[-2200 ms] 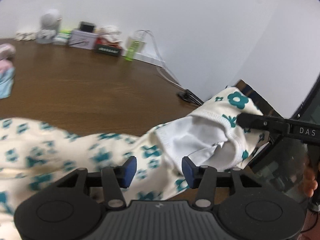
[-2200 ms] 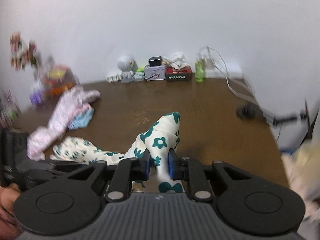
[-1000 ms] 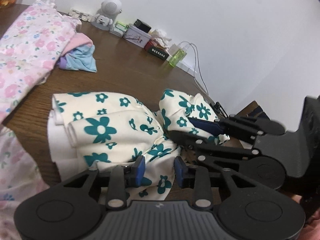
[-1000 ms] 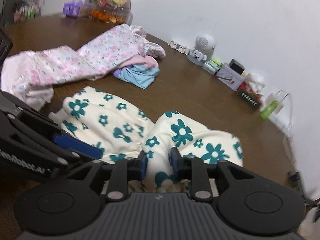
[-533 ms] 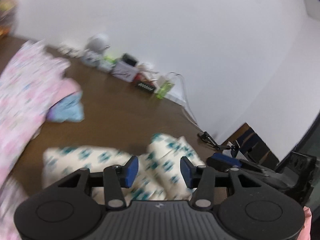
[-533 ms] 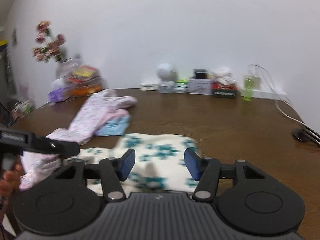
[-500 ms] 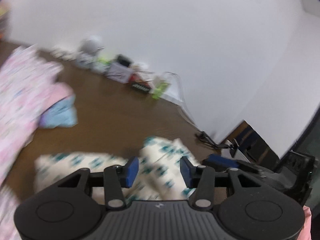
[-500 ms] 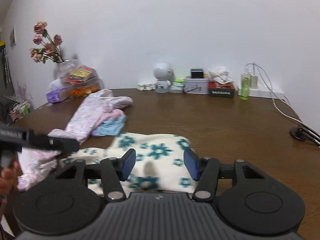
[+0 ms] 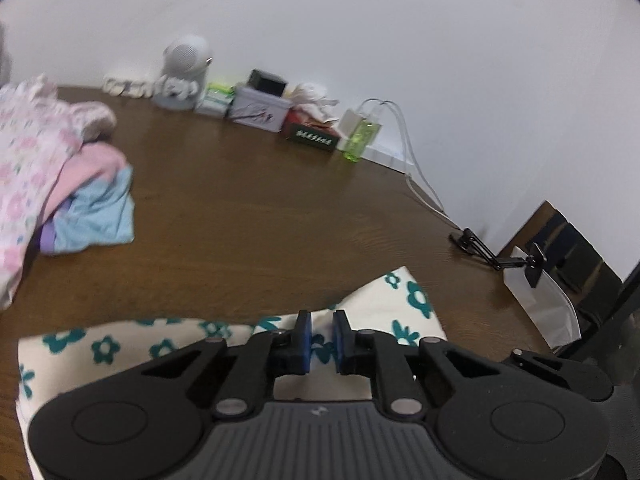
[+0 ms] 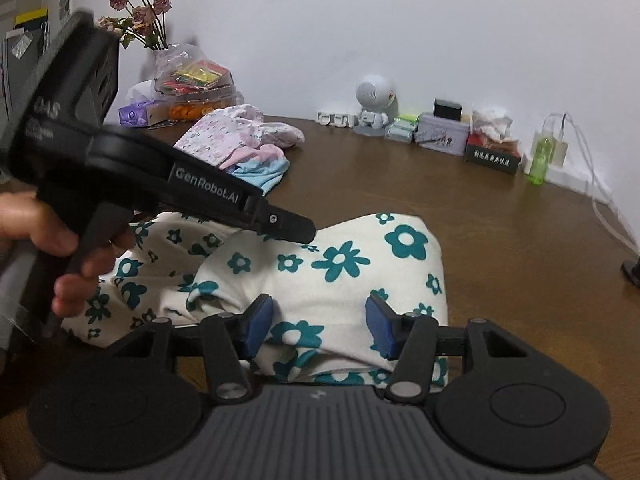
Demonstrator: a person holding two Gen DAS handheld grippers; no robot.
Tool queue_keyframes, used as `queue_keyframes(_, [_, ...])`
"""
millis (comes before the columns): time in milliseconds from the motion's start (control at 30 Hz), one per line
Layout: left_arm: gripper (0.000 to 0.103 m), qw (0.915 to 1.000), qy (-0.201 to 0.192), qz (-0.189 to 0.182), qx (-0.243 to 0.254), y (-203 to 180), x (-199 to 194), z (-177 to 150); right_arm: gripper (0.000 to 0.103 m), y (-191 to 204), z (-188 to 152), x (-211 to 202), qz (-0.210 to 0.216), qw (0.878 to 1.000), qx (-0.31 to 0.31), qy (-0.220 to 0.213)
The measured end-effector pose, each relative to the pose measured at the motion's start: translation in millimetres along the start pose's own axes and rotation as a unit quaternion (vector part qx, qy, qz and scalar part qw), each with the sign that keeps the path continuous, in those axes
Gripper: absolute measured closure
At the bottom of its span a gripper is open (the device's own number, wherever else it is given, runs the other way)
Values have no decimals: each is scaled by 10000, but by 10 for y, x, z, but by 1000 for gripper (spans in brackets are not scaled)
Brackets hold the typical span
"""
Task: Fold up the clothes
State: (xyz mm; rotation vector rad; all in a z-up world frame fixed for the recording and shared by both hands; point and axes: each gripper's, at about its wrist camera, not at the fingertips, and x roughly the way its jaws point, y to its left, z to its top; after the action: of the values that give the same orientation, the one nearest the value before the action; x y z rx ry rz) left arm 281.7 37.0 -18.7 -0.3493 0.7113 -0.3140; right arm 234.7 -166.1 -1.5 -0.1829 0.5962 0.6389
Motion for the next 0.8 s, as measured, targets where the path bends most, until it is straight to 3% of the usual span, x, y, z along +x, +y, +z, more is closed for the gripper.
queue_keyframes(100, [92, 10000, -50, -25, -54, 5, -87, 28, 50, -96, 33, -62, 173, 9998, 123, -70])
queue_keyframes(167, [88, 9994, -326, -33, 86, -70, -240, 70, 50, -236, 101, -197, 329, 9984, 373, -277])
queue_keyframes(300, [87, 9949, -712, -172, 690, -333, -499, 72, 52, -512, 296, -355, 39, 9966, 543, -623])
queue_keyframes(400, [90, 9919, -517, -93, 1157, -539, -478, -58, 81, -647, 439, -153, 220, 9966, 597, -520])
queue_keyframes(433, [91, 9909, -401, -27, 1283, -590, -442, -114, 84, -662, 468, -44, 282, 9970, 587, -427])
queue_keyframes(567, [91, 9904, -87, 197, 1362, -568, -263, -355, 84, -583, 368, 358, 233, 9987, 445, 106])
queue_keyframes(800, [91, 9924, -159, 82, 1219, -511, -320, -354, 84, -431, 210, 313, 57, 9996, 267, -66])
